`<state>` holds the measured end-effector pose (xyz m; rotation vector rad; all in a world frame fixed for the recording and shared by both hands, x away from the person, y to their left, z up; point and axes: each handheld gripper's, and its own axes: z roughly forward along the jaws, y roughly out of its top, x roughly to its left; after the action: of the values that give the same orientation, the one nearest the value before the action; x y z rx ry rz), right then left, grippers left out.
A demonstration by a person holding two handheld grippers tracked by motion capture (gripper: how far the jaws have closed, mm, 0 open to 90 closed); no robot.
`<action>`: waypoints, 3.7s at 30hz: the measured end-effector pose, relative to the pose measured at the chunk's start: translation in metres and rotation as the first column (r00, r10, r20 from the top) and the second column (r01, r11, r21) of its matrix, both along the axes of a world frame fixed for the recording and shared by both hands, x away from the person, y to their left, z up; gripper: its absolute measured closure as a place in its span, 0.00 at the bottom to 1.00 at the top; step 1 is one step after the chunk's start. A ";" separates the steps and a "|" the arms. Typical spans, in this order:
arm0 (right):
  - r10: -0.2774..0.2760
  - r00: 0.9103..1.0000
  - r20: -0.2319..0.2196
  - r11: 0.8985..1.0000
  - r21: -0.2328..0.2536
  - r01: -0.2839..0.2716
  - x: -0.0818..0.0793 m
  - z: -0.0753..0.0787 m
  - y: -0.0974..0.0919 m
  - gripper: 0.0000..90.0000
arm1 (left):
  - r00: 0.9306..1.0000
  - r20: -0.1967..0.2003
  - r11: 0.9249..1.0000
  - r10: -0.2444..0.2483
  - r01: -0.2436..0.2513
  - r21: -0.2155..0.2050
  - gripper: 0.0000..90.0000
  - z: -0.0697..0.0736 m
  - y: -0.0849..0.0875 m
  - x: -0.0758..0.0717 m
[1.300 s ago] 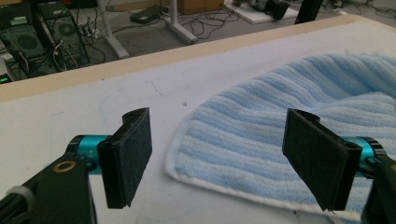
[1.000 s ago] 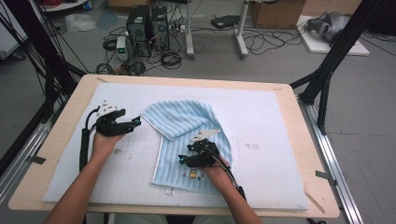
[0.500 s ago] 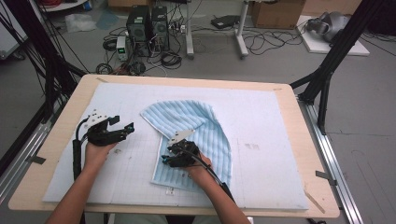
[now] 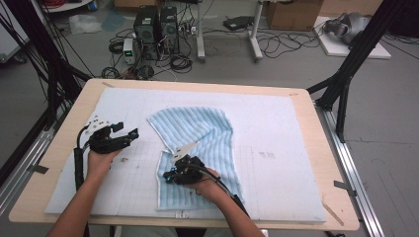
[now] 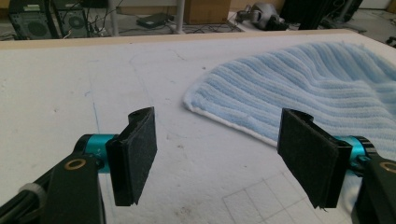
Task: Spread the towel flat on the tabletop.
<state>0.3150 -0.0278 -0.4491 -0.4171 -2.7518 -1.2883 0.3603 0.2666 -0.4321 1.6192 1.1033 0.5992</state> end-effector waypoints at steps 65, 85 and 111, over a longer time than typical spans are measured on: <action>-0.582 0.811 0.053 0.809 0.131 0.572 0.032 0.041 -0.183 0.72 | 0.998 -0.018 0.997 -0.065 0.066 0.048 0.35 -0.006 -0.019 0.001; -0.672 0.723 0.157 0.726 -0.054 0.686 0.144 0.021 -0.100 0.67 | 0.996 -0.014 0.995 -0.093 0.093 0.027 0.34 -0.007 -0.021 0.000; -0.454 0.755 0.474 0.766 -0.226 0.602 0.112 0.037 -0.069 0.88 | 0.997 -0.016 0.997 -0.081 0.082 0.013 0.34 -0.007 -0.017 -0.001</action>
<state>0.4269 -0.0968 -0.4123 -1.1919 -3.3920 -1.0009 0.3597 0.2493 -0.4388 1.6745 1.0410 0.5427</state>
